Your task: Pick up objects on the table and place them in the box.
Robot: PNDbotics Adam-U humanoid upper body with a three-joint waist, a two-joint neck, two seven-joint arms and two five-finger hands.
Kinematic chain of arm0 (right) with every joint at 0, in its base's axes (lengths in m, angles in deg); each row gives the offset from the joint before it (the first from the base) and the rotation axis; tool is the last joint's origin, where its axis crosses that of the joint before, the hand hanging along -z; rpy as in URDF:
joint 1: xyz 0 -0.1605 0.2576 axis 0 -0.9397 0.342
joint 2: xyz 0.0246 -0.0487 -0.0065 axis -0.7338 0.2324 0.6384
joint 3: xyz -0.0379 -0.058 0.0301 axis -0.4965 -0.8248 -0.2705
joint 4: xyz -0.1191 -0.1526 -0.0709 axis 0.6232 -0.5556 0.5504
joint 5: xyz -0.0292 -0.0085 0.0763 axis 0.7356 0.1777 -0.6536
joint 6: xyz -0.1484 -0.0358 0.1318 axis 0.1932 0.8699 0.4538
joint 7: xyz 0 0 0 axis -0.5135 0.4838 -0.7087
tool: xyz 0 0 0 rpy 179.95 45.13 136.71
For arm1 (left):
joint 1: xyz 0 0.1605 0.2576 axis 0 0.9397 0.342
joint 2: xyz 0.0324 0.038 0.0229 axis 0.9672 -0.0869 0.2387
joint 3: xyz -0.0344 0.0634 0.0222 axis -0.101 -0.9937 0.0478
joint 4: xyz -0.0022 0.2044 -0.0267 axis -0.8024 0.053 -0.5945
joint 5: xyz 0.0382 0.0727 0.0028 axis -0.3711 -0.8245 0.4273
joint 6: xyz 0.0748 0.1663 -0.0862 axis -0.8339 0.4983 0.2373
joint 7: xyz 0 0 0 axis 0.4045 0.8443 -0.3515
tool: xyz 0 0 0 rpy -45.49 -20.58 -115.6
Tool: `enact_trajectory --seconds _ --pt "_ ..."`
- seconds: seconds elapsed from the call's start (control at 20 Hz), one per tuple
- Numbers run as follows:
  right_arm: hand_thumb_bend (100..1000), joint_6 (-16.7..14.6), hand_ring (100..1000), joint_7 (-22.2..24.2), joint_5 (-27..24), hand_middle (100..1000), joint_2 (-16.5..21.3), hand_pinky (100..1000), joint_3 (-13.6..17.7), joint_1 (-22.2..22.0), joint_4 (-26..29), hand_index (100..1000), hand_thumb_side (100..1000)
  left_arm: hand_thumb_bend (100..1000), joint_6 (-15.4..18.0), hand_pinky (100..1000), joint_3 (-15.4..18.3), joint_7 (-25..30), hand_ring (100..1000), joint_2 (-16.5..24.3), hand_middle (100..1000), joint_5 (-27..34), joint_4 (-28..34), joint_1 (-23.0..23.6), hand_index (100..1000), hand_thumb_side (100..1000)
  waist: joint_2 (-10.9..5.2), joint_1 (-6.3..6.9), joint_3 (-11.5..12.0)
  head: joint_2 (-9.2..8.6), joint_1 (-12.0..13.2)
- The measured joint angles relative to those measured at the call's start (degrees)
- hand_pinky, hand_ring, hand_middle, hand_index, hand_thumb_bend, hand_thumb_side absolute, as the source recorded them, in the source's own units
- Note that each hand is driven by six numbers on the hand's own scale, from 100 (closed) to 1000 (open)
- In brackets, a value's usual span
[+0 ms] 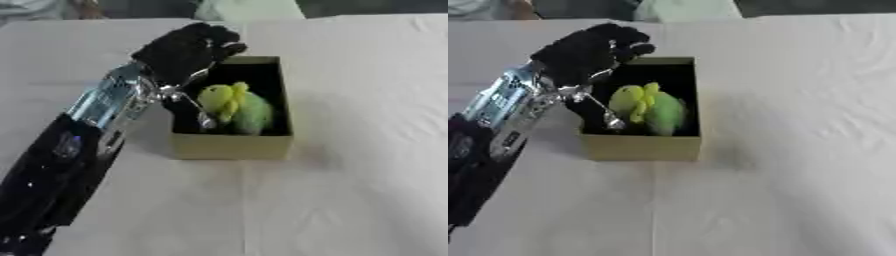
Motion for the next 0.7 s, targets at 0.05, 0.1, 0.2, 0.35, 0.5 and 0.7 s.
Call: enact_trajectory --seconds 0.05,0.1,0.2,0.35,0.5,0.7 --pt "190 -0.05 700 -0.07 0.00 666 0.00 746 0.02 -0.02 0.00 763 977 662 -0.79 932 0.58 -1.48 935 0.37 874 1.69 1.35 0.20 969 566 -0.03 0.00 0.11 0.00 -0.02" --pt "190 -0.10 700 -0.14 0.00 666 0.00 746 0.02 -0.04 0.00 763 977 662 -1.58 932 1.16 -3.01 935 0.84 874 3.67 2.71 0.52 969 566 -0.09 0.00 0.26 0.00 -0.05" --pt "190 -0.17 700 -0.25 0.00 666 0.00 746 0.03 -0.07 0.00 763 977 662 -2.87 932 1.84 -5.24 935 1.85 874 7.29 4.55 0.92 969 566 -0.20 -0.06 0.27 0.00 -0.07" --pt "185 -0.14 701 -0.37 0.00 667 0.00 746 0.05 -0.25 0.00 763 979 610 -3.99 864 2.20 -6.61 839 2.43 770 10.29 6.00 1.00 924 687 -0.24 -0.17 0.36 -0.01 -0.13" --pt "184 -0.30 701 -0.98 0.07 668 0.00 746 0.65 -0.51 0.00 763 980 593 -5.41 852 4.01 -8.03 828 1.54 757 12.42 8.09 2.72 923 703 -0.55 -1.09 2.22 -0.18 -1.05" --pt "181 -0.52 701 -1.87 0.33 669 0.00 746 1.26 -0.98 0.00 764 982 554 -8.39 835 8.73 -11.00 814 0.28 745 15.60 12.88 5.39 910 752 -0.66 -1.07 2.83 -0.50 -2.15"
